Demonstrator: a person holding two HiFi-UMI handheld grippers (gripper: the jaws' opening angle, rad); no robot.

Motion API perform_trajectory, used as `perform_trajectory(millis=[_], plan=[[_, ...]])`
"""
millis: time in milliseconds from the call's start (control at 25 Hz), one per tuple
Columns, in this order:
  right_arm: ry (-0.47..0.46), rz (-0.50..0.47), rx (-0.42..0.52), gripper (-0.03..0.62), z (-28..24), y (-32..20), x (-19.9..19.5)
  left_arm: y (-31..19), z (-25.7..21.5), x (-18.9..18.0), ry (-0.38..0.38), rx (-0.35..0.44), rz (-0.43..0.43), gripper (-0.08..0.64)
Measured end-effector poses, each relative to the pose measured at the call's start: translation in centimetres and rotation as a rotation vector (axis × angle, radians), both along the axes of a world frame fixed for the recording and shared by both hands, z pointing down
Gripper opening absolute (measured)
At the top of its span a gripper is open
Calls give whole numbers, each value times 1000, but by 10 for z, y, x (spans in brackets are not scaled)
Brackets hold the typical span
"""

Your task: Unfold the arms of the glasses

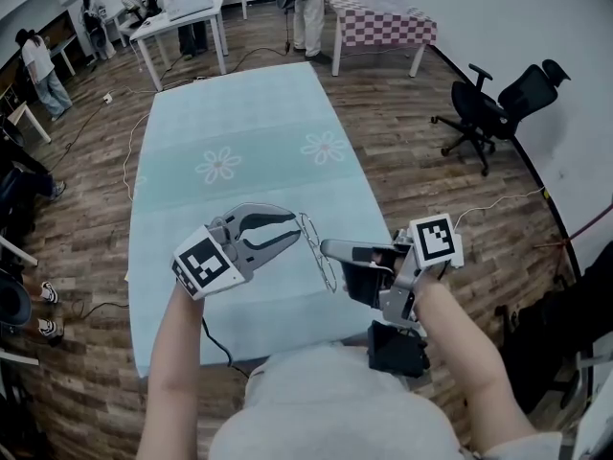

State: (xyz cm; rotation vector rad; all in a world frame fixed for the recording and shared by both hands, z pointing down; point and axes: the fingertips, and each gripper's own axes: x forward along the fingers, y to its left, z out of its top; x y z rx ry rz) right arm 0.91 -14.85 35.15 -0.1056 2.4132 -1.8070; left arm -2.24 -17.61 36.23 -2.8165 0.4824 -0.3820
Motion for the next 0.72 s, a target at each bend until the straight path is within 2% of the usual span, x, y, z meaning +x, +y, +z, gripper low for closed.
perform_trajectory(millis=[320, 720], plan=[[4, 32, 0, 11, 0, -4, 9, 3, -1, -3, 8, -10, -4, 95], [-2, 86, 3, 11, 1, -11, 14, 8, 1, -20, 60, -40, -60, 95]])
